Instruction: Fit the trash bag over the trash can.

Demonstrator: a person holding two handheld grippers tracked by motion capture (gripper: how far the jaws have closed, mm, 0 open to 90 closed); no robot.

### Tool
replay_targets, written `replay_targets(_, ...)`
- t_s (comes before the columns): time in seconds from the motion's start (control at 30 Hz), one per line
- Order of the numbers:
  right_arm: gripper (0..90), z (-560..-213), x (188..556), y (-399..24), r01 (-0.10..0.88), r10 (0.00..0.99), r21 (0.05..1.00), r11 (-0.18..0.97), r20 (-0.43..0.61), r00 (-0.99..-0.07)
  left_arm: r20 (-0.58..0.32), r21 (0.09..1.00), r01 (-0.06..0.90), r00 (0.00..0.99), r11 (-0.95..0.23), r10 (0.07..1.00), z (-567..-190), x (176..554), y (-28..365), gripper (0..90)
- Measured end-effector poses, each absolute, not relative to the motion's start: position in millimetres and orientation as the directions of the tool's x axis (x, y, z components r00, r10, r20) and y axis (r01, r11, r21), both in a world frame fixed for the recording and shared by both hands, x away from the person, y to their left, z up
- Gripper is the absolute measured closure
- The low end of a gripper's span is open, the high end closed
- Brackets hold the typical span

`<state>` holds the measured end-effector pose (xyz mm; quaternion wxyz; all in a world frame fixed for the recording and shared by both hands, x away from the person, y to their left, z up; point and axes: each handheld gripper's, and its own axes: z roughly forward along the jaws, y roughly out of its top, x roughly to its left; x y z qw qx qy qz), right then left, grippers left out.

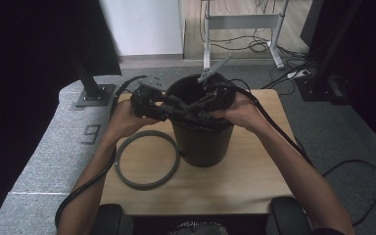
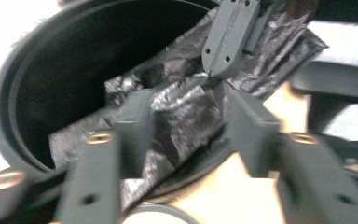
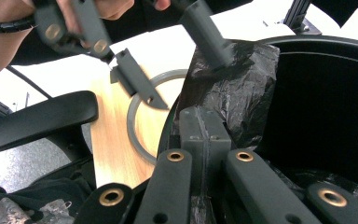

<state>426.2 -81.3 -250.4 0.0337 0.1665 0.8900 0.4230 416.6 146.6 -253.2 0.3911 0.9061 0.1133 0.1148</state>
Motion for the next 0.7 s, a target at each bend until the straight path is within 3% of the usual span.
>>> replay_targets(0.07,88.9,-250.3,427.3,-82.3,0.271,0.316,0.769,0.580,0.094,-0.944,0.145,0.711,0.109,0.944,-0.695,0.296,-255.5,418.9,139.7,41.3)
replay_targets(0.13,88.9,-250.3,428.2,-83.2,0.273,0.306,0.774,0.571,0.108,-0.946,0.141,0.695,0.108,0.949,-0.710,0.283,-259.2,422.9,134.9,44.6)
replay_targets(0.27,88.9,-252.4,430.0,-85.2,0.281,0.309,0.767,0.578,0.113,-0.944,0.084,0.681,0.123,0.966,-0.722,0.244,-263.9,429.6,129.3,71.9)
replay_targets(0.4,88.8,-255.3,434.8,-91.1,0.291,0.342,0.760,0.581,0.097,-0.935,0.052,0.672,0.143,0.969,-0.726,0.240,-263.7,433.0,127.0,88.8)
replay_targets(0.47,86.6,-254.4,436.1,-94.3,0.291,0.358,0.762,0.579,0.083,-0.930,0.031,0.674,0.166,0.967,-0.720,0.251,-261.6,434.8,126.6,89.8)
replay_targets(0.63,57.3,-251.3,435.7,-96.3,0.278,0.393,0.772,0.572,0.039,-0.919,-0.011,0.684,0.204,0.963,-0.700,0.270,-257.3,438.7,125.6,90.0)
replay_targets(0.7,62.1,-252.5,436.7,-95.3,0.273,0.403,0.771,0.575,0.023,-0.915,-0.028,0.696,0.205,0.966,-0.689,0.259,-255.7,438.5,124.4,90.0)
